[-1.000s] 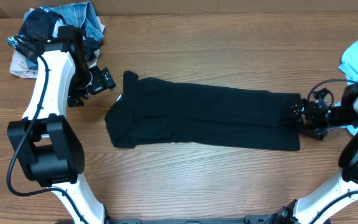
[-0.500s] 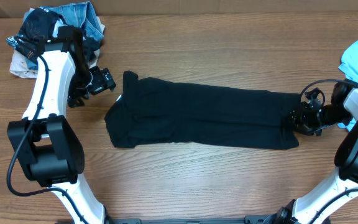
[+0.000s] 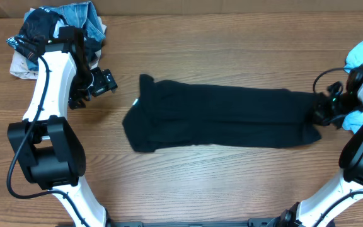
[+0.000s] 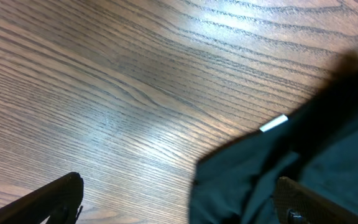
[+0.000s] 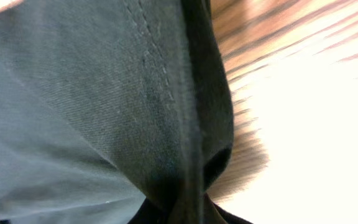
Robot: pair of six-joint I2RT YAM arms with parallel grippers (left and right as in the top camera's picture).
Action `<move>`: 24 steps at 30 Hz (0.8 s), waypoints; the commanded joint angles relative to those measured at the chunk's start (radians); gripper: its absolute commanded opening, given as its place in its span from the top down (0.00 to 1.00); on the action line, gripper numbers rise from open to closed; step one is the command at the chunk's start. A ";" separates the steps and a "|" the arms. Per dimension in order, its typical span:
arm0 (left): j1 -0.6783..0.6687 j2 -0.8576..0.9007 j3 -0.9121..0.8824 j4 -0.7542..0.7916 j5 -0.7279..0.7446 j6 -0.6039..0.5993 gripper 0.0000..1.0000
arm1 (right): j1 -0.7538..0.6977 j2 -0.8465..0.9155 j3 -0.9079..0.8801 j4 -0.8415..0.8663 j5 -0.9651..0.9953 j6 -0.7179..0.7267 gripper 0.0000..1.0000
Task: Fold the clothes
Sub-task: 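Fold the right end leftward over the shirt with the right gripper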
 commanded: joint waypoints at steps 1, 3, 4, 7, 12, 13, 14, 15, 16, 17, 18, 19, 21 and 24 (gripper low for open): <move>-0.003 0.001 0.005 -0.003 0.007 0.022 0.00 | 0.014 0.000 0.117 -0.049 0.101 0.060 0.96; -0.003 0.001 0.005 -0.002 0.007 0.022 0.00 | 0.048 -0.005 0.154 -0.088 0.149 0.072 0.96; -0.003 0.001 0.005 -0.002 0.007 0.022 0.00 | 0.063 -0.005 0.155 -0.092 0.172 0.079 0.96; -0.003 0.001 0.005 -0.003 0.007 0.022 0.00 | 0.108 -0.005 0.150 -0.097 0.212 0.088 0.96; -0.003 0.001 0.005 -0.006 0.007 0.022 0.00 | 0.190 -0.005 0.148 -0.105 0.286 0.156 0.96; -0.003 0.001 0.005 -0.006 0.007 0.022 0.00 | 0.205 -0.005 0.148 -0.109 0.294 0.162 0.96; -0.003 0.001 0.005 -0.007 0.007 0.022 0.00 | 0.220 -0.005 0.148 -0.114 0.299 0.162 0.96; -0.003 0.001 0.005 -0.007 0.007 0.022 0.00 | 0.237 -0.005 0.148 -0.120 0.301 0.161 0.96; -0.003 0.001 0.005 -0.007 0.007 0.022 0.00 | 0.253 -0.005 0.147 -0.125 0.300 0.162 0.96; -0.003 0.001 0.005 -0.007 0.007 0.022 0.00 | 0.267 -0.005 0.147 -0.131 0.300 0.162 0.96; -0.003 0.001 0.005 -0.007 0.007 0.022 0.00 | 0.282 -0.005 0.147 -0.137 0.299 0.162 0.96; -0.003 0.001 0.005 -0.007 0.007 0.022 0.00 | 0.295 -0.005 0.146 -0.143 0.299 0.168 0.96; -0.003 0.001 0.005 -0.006 0.007 0.022 0.00 | 0.325 -0.005 0.146 -0.150 0.299 0.194 0.96; -0.003 0.001 0.005 -0.006 0.007 0.022 0.00 | 0.373 -0.005 0.146 -0.157 0.299 0.211 0.96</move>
